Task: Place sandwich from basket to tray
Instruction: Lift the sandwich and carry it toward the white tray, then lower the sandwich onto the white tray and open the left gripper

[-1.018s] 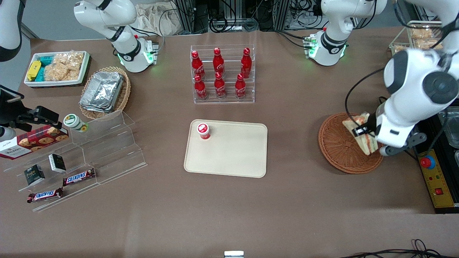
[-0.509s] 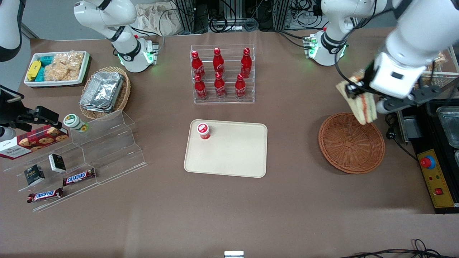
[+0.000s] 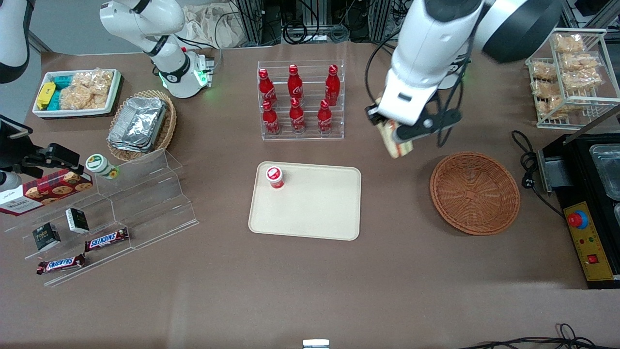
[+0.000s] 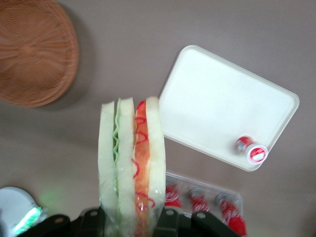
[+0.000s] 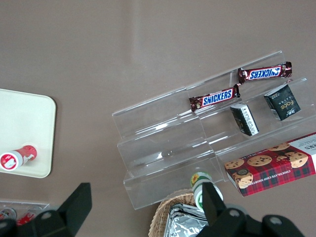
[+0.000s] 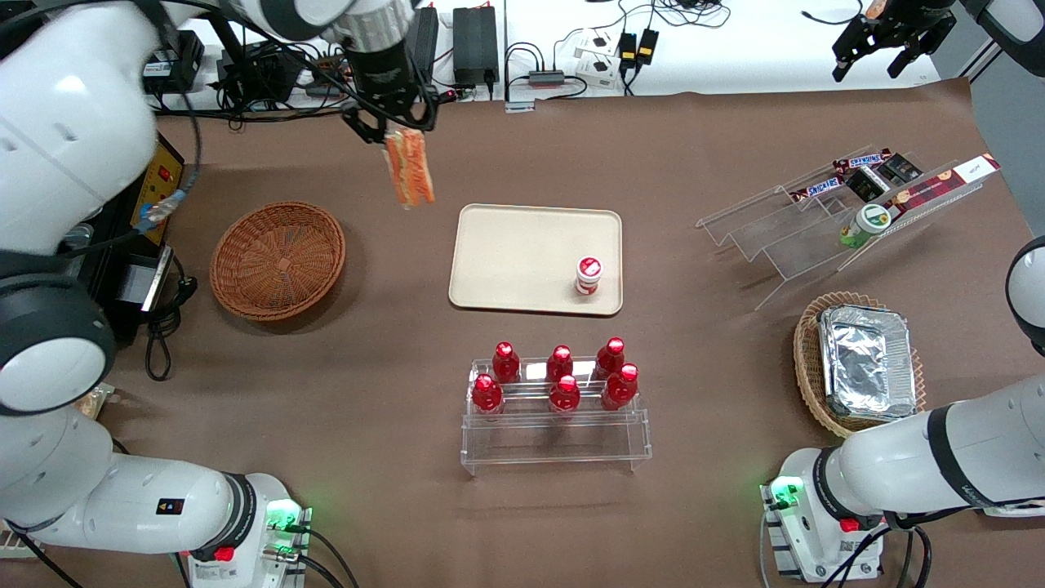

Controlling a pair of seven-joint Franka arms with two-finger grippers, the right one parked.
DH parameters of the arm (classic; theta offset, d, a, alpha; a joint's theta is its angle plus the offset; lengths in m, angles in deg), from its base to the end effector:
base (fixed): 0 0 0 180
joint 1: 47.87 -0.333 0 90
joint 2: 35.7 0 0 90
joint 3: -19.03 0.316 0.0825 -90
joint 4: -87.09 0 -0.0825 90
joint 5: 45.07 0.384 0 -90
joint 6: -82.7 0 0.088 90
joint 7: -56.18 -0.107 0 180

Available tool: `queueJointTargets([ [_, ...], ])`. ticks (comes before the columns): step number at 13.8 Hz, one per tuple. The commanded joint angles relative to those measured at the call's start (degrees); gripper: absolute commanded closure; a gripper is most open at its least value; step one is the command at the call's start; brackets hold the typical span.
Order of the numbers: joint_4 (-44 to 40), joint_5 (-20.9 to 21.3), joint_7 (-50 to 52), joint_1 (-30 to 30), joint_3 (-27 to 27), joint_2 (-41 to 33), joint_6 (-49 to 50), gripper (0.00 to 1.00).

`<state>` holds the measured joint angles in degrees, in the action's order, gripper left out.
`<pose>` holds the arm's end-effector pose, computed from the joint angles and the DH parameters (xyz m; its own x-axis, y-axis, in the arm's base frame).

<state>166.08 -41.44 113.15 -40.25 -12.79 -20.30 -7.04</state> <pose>0.5129 -0.3554 0.5760 0.9463 0.3114 -0.0875 0.3131 -0.9497 0.0069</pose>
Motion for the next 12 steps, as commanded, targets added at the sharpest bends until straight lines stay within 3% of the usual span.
queueJointTargets([
  [1, -3.1, 3.1, 1.7, 2.6, -0.5, 9.5, -4.8, 0.66],
  [5, -2.9, 7.0, 3.0, 3.5, -0.4, 18.8, -13.7, 0.66],
  [9, -2.8, 13.8, 6.7, 5.1, -0.3, 27.6, -23.4, 0.66],
  [12, -2.9, 15.3, 7.4, 5.4, -0.1, 32.6, -28.5, 0.66],
])
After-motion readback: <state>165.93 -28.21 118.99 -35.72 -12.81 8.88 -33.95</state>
